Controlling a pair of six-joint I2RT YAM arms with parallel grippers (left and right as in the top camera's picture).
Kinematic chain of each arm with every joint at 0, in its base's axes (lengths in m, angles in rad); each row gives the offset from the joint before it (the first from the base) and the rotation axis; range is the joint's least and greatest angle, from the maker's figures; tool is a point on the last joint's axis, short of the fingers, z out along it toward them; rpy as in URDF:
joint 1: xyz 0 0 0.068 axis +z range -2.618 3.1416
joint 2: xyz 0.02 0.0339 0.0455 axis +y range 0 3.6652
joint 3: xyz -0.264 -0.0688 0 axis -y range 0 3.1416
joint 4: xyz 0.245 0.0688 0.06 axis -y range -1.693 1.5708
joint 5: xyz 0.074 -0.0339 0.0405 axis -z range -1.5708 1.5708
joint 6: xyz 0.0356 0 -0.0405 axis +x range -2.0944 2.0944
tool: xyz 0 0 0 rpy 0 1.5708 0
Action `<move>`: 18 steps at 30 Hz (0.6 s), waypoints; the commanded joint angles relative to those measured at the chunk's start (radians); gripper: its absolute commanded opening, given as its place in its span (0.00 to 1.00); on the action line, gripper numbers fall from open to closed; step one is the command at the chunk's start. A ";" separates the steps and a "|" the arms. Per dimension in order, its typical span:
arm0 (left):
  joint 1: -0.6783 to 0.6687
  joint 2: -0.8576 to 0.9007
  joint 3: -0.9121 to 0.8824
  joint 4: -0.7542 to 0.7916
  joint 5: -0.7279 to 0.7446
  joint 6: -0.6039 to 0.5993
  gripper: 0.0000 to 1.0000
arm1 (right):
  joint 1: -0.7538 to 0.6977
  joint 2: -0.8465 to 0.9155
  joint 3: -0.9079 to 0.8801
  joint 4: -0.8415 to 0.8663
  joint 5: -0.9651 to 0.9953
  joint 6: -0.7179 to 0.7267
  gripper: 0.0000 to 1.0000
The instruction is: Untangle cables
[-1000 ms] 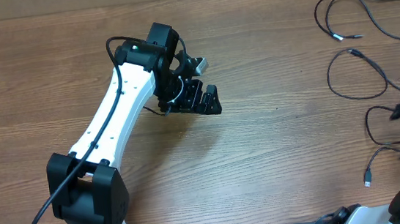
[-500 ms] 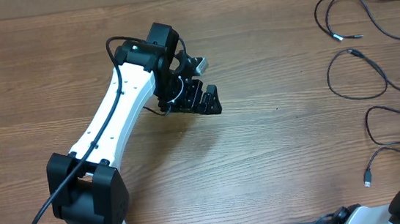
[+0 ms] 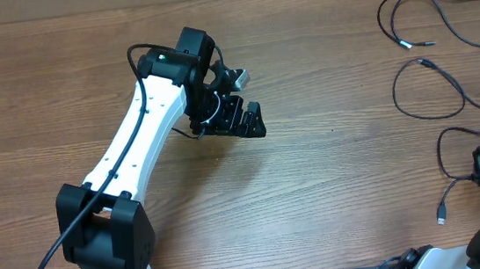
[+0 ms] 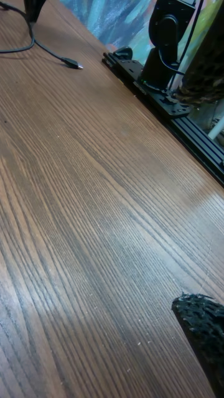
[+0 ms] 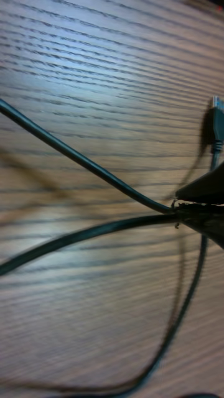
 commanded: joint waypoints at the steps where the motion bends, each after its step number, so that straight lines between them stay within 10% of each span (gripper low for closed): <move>1: -0.003 -0.007 0.008 0.002 0.003 0.023 1.00 | -0.001 -0.006 -0.049 0.037 0.048 0.037 0.04; 18: -0.003 -0.007 0.008 0.004 0.002 0.023 1.00 | -0.002 -0.008 -0.070 0.065 -0.015 0.026 0.04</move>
